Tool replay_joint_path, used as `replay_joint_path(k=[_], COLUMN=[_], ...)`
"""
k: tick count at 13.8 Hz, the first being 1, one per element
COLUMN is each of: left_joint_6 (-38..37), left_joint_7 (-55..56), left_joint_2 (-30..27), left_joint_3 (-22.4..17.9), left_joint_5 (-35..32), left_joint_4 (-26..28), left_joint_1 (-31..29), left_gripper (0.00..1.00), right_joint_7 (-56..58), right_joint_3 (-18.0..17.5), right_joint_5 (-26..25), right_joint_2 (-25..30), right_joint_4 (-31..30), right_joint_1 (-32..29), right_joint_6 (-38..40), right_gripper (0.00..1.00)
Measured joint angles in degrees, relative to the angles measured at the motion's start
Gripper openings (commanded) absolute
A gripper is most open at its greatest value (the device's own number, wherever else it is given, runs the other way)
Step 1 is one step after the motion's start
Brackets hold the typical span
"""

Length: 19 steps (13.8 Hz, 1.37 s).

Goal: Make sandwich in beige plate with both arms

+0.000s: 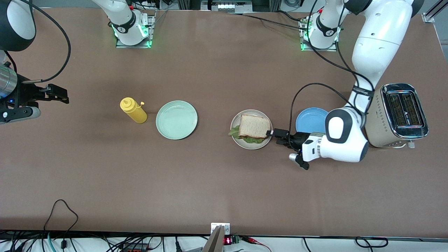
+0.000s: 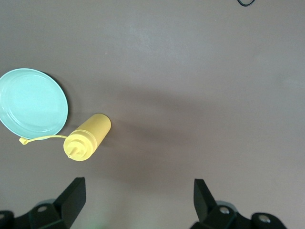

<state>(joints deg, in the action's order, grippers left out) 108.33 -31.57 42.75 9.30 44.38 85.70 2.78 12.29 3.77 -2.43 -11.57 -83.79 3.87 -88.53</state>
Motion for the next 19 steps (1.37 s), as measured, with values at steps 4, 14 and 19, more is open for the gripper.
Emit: replay_joint_path(k=[4,14,19], left_joint_6=[-2.0,-3.9,-7.2], left_joint_7=[3.7,9.8,18.4], left_joint_2=[-3.5,-17.7,-26.6], left_joint_3=[-0.1,-10.2,-10.7], left_joint_5=[-11.9,-37.0,-39.4], left_joint_4=[-0.1,-2.9,-2.0], left_joint_1=[-1.2,-2.8,-6.7], left_gripper=[1.00,1.00,1.00], right_joint_7=[0.0,0.0,0.0], right_joint_3=[0.0,-0.1,0.0], right_joint_5=[0.0,0.0,0.0], right_joint_2=[0.0,0.1,0.1], right_joint_4=[0.0,0.0,0.1], right_joint_1=[0.0,1.3,1.3], right_joint_6=[-0.1,-0.1,-0.1], right_gripper=[1.00,1.00,1.00])
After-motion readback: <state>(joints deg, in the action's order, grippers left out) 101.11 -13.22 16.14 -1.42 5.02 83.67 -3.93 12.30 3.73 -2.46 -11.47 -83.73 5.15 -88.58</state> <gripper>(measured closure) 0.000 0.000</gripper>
